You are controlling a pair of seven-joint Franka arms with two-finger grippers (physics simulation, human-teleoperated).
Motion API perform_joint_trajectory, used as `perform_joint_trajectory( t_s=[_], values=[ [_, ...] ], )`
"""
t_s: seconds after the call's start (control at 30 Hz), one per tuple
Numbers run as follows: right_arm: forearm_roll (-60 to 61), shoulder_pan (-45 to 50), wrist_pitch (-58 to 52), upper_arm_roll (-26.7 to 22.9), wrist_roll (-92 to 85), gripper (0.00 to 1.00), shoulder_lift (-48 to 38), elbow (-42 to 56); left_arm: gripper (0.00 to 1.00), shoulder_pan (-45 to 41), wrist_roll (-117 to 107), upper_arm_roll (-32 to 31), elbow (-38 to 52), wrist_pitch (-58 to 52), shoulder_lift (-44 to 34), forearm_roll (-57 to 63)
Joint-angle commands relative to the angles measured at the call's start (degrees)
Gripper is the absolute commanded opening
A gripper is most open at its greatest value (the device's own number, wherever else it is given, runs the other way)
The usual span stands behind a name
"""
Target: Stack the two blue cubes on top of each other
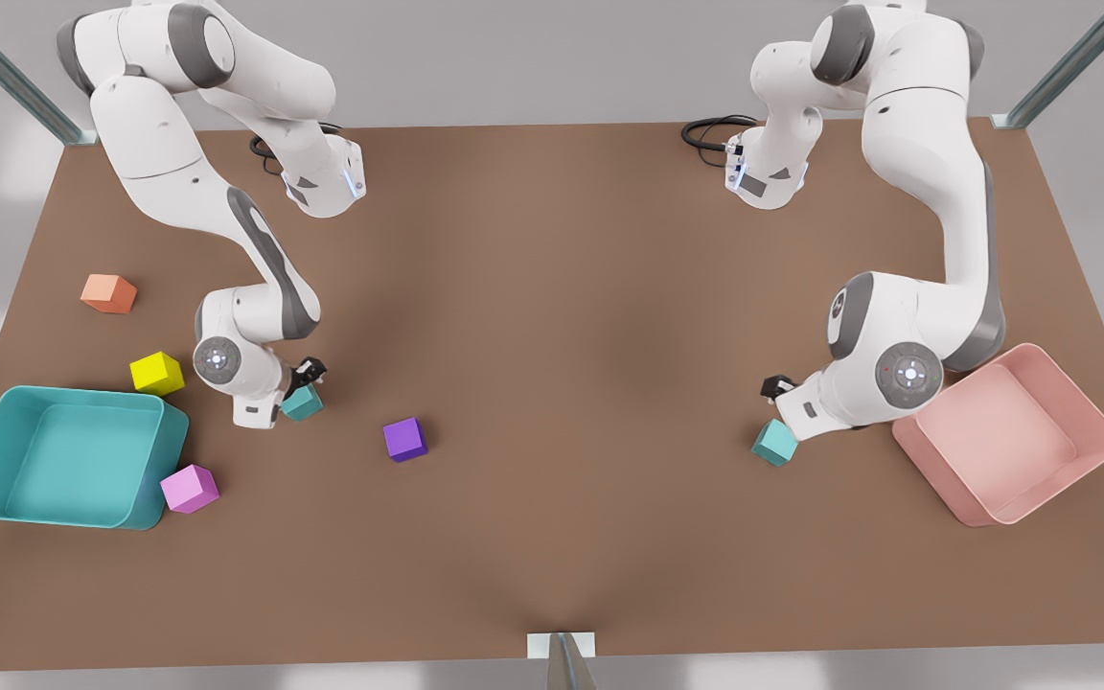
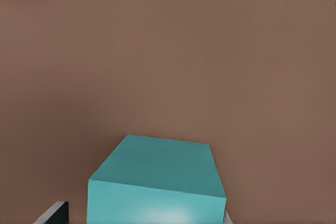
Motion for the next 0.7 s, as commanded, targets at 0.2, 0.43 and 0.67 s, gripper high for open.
perform_joint_trajectory(
  t_s=[0.2, 0.43, 0.67],
  values=[
    [0.11, -0.18, 0.4, 0.01, 5.27, 0.62, 0.07, -0.17, 1.0, -0.07, 0.43, -0.04, 0.01, 0.0, -0.21, 1.68],
    [-0.07, 0.34, -9.61, 0.8, 5.18, 0.46, -7.75, 1.33, 1.0, -0.07, 0.43, -0.04, 0.01, 0.0, -0.03, 1.68],
    [0.81, 1.58, -43.71, 13.89, 7.38, 0.44, -12.76, 28.83, 1.0, 0.1, 0.43, -0.04, 0.01, 0.09, 0.15, 1.68]
  ],
)
